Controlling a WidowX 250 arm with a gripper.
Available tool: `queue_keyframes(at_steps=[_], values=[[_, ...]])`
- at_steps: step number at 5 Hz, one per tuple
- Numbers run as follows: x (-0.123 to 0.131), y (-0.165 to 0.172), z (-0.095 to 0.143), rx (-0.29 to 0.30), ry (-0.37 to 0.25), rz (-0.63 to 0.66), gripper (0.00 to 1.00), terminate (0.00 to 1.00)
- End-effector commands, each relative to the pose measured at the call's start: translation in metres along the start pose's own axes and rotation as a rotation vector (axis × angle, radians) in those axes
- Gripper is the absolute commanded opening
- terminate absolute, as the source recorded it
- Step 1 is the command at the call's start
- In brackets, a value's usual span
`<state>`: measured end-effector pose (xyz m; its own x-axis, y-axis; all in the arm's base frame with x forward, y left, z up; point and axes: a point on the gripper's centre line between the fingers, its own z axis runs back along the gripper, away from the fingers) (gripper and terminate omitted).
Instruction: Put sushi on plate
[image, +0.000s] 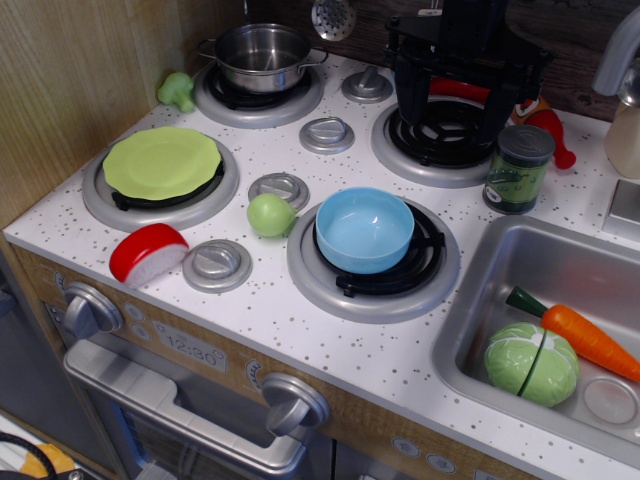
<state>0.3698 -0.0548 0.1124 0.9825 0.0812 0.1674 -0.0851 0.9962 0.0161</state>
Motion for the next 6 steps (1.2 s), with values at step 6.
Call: queue_keyframes(at_steps=[6], values=[[-0.110, 0.167, -0.009, 0.225, -0.134, -0.208, 1.00, 0.00]])
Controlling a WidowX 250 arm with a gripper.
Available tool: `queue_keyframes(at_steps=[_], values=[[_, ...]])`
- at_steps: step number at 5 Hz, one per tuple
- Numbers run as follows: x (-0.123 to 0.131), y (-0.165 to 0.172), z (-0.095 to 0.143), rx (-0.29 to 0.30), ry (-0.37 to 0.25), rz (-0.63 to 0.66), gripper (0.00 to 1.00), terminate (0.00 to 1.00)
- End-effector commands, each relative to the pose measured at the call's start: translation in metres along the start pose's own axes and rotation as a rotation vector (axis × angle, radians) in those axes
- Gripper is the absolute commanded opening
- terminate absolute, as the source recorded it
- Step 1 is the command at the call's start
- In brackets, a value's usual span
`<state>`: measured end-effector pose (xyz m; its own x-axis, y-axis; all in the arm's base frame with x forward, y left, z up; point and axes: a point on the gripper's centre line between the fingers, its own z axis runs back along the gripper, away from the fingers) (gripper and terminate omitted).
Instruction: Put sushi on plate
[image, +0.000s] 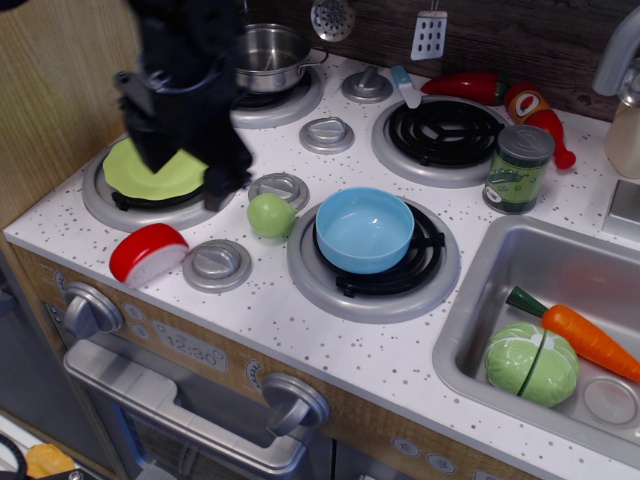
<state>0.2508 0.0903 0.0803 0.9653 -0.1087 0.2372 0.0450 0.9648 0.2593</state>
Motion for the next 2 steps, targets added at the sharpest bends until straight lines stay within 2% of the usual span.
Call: queue_keyframes(at_steps=[1, 2], values=[[-0.019, 0.018, -0.012, -0.006, -0.034, -0.023, 1.00, 0.00], [-0.031, 0.021, -0.029, -0.051, -0.021, -0.004, 1.00, 0.00]])
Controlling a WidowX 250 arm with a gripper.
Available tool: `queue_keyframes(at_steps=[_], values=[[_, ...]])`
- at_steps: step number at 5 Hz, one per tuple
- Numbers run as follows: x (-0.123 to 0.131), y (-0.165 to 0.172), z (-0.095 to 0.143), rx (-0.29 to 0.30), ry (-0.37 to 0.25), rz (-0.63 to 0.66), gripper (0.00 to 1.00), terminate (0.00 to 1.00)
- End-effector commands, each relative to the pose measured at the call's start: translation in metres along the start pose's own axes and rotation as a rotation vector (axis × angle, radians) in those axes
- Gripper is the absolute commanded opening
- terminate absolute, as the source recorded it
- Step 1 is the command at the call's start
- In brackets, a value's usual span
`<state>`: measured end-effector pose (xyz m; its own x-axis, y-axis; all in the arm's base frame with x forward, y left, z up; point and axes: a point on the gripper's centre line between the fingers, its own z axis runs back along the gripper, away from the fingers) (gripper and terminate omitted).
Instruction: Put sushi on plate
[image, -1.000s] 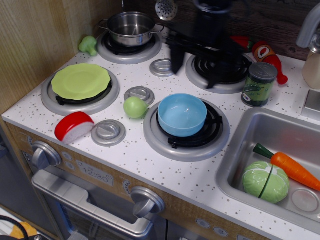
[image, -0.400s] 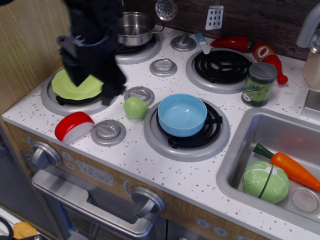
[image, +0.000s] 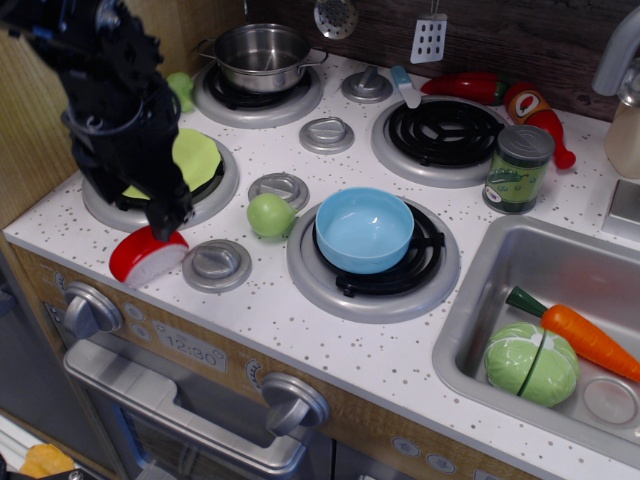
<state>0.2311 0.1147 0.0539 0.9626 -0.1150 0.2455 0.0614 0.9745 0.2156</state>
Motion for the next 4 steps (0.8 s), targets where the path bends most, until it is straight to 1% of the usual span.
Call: queue_keyframes(at_steps=[1, 2, 3, 4], values=[[-0.007, 0.004, -0.016, -0.052, -0.004, -0.009, 1.00, 0.00], [-0.011, 0.000, -0.028, -0.068, -0.032, -0.035, 1.00, 0.00], [-0.012, 0.002, -0.042, -0.107, -0.040, -0.046, 1.00, 0.00], [-0.013, -0.001, -0.047, -0.106, -0.038, -0.031, 1.00, 0.00]])
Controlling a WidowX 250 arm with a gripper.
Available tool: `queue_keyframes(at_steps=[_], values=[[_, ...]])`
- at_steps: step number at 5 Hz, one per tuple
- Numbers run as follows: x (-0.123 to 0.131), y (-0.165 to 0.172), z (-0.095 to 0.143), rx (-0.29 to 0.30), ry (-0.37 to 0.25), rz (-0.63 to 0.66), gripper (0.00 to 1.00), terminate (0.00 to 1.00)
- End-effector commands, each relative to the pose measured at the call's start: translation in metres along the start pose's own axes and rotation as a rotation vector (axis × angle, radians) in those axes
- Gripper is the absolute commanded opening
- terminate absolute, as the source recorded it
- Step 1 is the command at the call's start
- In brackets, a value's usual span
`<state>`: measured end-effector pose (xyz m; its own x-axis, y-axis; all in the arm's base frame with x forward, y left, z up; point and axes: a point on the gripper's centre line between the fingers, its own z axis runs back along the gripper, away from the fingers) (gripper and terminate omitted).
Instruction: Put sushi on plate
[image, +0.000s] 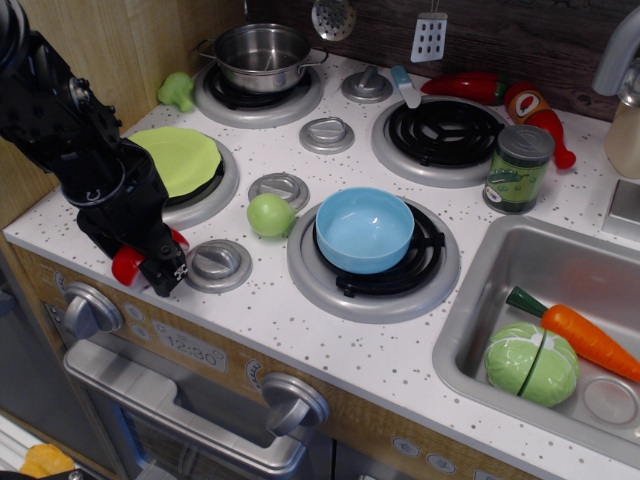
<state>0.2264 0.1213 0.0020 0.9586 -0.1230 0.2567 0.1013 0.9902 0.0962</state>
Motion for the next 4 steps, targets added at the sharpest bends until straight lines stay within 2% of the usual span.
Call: queue_keyframes(at_steps=[1, 2, 3, 4], values=[[0.006, 0.002, 0.000, 0.022, -0.008, 0.003, 0.00, 0.00], [0.014, 0.001, 0.021, 0.037, 0.036, 0.013, 0.00, 0.00], [0.044, 0.026, 0.044, 0.064, 0.112, -0.045, 0.00, 0.00], [0.068, 0.047, 0.057, 0.120, 0.115, -0.088, 0.00, 0.00]])
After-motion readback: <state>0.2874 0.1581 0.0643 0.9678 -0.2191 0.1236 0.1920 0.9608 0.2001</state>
